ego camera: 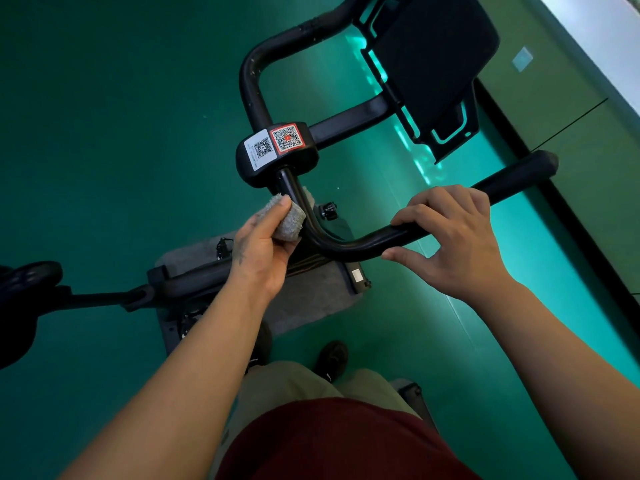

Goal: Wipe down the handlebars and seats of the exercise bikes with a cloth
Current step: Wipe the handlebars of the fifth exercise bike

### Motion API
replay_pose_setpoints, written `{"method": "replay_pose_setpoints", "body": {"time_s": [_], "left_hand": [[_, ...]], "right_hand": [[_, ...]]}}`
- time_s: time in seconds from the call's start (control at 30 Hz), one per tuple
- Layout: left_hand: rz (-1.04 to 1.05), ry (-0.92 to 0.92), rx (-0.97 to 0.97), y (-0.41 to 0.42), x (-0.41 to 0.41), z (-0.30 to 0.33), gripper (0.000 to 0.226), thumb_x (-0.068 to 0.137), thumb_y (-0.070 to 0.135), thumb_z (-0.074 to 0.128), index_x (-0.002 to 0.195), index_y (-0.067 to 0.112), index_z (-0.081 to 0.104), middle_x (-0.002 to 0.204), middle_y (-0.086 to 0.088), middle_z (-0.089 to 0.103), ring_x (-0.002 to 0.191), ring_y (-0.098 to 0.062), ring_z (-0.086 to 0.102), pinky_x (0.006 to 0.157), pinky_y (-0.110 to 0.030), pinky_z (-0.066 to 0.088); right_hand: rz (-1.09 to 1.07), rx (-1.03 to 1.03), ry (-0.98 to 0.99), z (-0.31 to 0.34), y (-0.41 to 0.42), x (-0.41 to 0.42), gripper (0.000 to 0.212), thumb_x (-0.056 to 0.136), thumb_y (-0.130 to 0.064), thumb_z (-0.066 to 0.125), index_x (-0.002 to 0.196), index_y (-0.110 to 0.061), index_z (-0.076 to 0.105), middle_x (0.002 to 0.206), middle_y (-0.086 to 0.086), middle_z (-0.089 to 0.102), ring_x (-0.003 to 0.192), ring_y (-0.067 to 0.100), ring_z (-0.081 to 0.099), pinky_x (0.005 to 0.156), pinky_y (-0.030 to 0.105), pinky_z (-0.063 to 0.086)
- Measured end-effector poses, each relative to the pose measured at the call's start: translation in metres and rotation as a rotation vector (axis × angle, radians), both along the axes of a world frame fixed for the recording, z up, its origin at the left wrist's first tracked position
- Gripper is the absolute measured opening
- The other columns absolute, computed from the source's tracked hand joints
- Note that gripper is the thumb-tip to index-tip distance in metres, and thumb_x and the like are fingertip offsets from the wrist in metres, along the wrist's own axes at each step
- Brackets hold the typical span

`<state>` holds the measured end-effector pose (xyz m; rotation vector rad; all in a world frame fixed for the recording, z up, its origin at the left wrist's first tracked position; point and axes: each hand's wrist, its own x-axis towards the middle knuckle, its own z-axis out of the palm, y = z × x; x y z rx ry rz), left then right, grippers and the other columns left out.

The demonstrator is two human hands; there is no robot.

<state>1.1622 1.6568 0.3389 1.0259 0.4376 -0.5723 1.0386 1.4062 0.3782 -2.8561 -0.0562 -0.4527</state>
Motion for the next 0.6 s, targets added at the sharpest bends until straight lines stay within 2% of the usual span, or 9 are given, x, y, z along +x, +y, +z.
{"method": "replay_pose_setpoints", "body": {"time_s": [0.07, 0.13, 0.2, 0.27, 0.33, 0.4, 0.43, 0.5, 0.6], "left_hand": [[0.007, -0.013, 0.009, -0.002, 0.009, 0.004, 0.062, 0.093, 0.018, 0.078, 0.146, -0.004, 0.055, 0.119, -0.015, 0.077, 0.106, -0.024, 0.075, 0.094, -0.037, 0.060], [0.010, -0.028, 0.000, -0.003, 0.018, 0.006, 0.062, 0.093, 0.018, 0.077, 0.147, -0.004, 0.054, 0.121, -0.018, 0.076, 0.116, -0.030, 0.074, 0.110, -0.049, 0.054], [0.004, -0.031, -0.001, -0.004, 0.021, 0.006, 0.062, 0.092, 0.019, 0.078, 0.146, -0.003, 0.056, 0.125, -0.021, 0.074, 0.123, -0.034, 0.070, 0.116, -0.054, 0.048], [0.009, -0.018, 0.006, -0.003, 0.019, 0.006, 0.057, 0.093, 0.019, 0.077, 0.143, -0.002, 0.059, 0.123, -0.019, 0.076, 0.118, -0.030, 0.072, 0.112, -0.049, 0.052], [-0.001, -0.010, 0.008, -0.001, 0.015, 0.005, 0.054, 0.095, 0.019, 0.076, 0.143, -0.001, 0.060, 0.122, -0.015, 0.077, 0.111, -0.026, 0.074, 0.100, -0.039, 0.060], [-0.034, -0.013, 0.014, 0.002, 0.009, 0.001, 0.056, 0.095, 0.022, 0.077, 0.144, -0.001, 0.060, 0.127, -0.016, 0.075, 0.115, -0.026, 0.072, 0.088, -0.032, 0.062], [-0.049, -0.008, 0.019, 0.004, 0.005, -0.001, 0.060, 0.094, 0.024, 0.079, 0.145, -0.001, 0.058, 0.131, -0.017, 0.073, 0.120, -0.027, 0.070, 0.087, -0.030, 0.061], [-0.077, 0.007, 0.006, 0.007, -0.003, -0.006, 0.069, 0.089, 0.027, 0.082, 0.146, -0.002, 0.057, 0.136, -0.018, 0.070, 0.131, -0.031, 0.065, 0.095, -0.032, 0.058], [-0.105, 0.025, 0.011, 0.010, -0.009, -0.010, 0.065, 0.090, 0.023, 0.081, 0.144, -0.004, 0.058, 0.136, -0.020, 0.069, 0.134, -0.035, 0.062, 0.104, -0.038, 0.054]], "right_hand": [[0.000, 0.003, -0.001, 0.000, 0.000, 0.000, 0.047, 0.090, -0.070, 0.069, 0.105, -0.026, 0.073, 0.105, -0.005, 0.061, 0.102, 0.026, 0.056, 0.099, 0.037, 0.028], [0.000, 0.006, 0.002, 0.001, 0.000, 0.000, 0.047, 0.090, -0.070, 0.070, 0.105, -0.026, 0.073, 0.105, -0.005, 0.061, 0.103, 0.026, 0.057, 0.099, 0.038, 0.029], [-0.001, 0.008, 0.006, 0.001, 0.000, 0.000, 0.047, 0.090, -0.070, 0.069, 0.105, -0.026, 0.073, 0.106, -0.005, 0.061, 0.103, 0.026, 0.057, 0.099, 0.039, 0.030], [-0.002, 0.009, 0.009, 0.001, 0.001, -0.001, 0.047, 0.090, -0.070, 0.069, 0.105, -0.026, 0.073, 0.106, -0.005, 0.062, 0.104, 0.026, 0.057, 0.098, 0.039, 0.030], [-0.002, 0.011, 0.011, 0.002, 0.002, -0.001, 0.047, 0.090, -0.070, 0.069, 0.105, -0.025, 0.073, 0.106, -0.005, 0.062, 0.104, 0.026, 0.057, 0.098, 0.039, 0.030], [-0.002, 0.014, 0.011, 0.002, 0.003, -0.002, 0.048, 0.090, -0.070, 0.069, 0.105, -0.025, 0.073, 0.106, -0.005, 0.062, 0.104, 0.026, 0.057, 0.098, 0.040, 0.031], [-0.002, 0.015, 0.009, 0.003, 0.003, -0.001, 0.048, 0.090, -0.071, 0.068, 0.104, -0.025, 0.073, 0.106, -0.005, 0.062, 0.103, 0.026, 0.057, 0.098, 0.040, 0.031], [-0.003, 0.015, 0.009, 0.003, 0.004, -0.001, 0.049, 0.090, -0.071, 0.066, 0.104, -0.025, 0.073, 0.106, -0.005, 0.062, 0.103, 0.026, 0.057, 0.098, 0.041, 0.032], [-0.007, 0.017, 0.014, 0.005, 0.005, -0.001, 0.050, 0.090, -0.072, 0.066, 0.104, -0.025, 0.073, 0.106, -0.005, 0.062, 0.104, 0.026, 0.057, 0.097, 0.042, 0.032]]}}
